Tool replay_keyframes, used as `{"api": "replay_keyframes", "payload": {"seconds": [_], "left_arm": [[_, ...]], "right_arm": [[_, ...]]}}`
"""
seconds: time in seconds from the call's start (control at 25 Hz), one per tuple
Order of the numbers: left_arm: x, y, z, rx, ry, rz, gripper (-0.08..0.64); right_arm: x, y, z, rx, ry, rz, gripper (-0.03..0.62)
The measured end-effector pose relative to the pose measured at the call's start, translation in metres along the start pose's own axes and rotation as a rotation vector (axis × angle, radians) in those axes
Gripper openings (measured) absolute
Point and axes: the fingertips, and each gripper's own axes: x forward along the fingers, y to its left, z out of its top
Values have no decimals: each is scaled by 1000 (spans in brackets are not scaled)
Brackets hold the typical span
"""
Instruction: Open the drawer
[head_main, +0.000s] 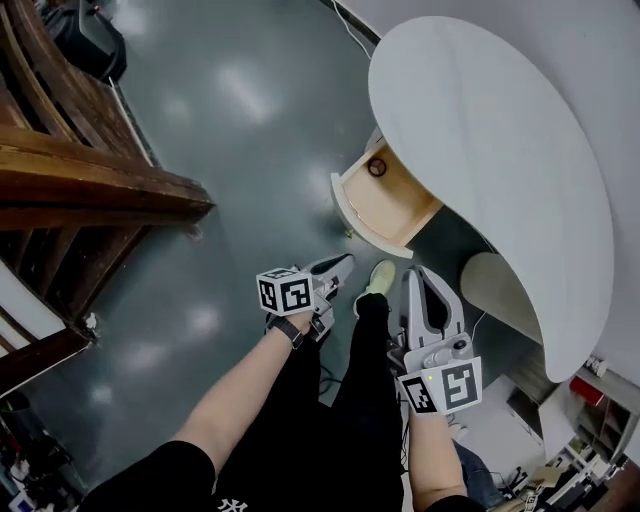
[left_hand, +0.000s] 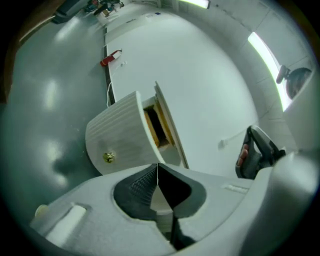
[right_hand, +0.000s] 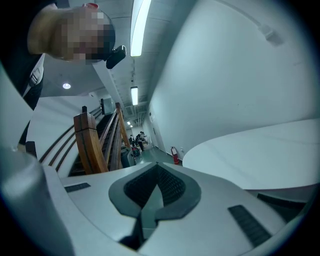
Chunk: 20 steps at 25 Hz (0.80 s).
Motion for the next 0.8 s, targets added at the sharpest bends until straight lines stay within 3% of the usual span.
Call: {"api": "replay_keyframes", "payload": {"seconds": [0.28, 0.52, 0.8], "left_arm": [[-23, -114, 41, 210, 18, -112, 11], [-43, -194, 81, 265, -49, -190, 11], [-75, -278, 112, 437, -117, -214, 11]], "right_arm": [[0, 22, 50, -52, -26, 37, 15], [1, 45, 87, -94, -40, 77, 15], [-7, 70, 138, -155, -91, 86, 15]]}}
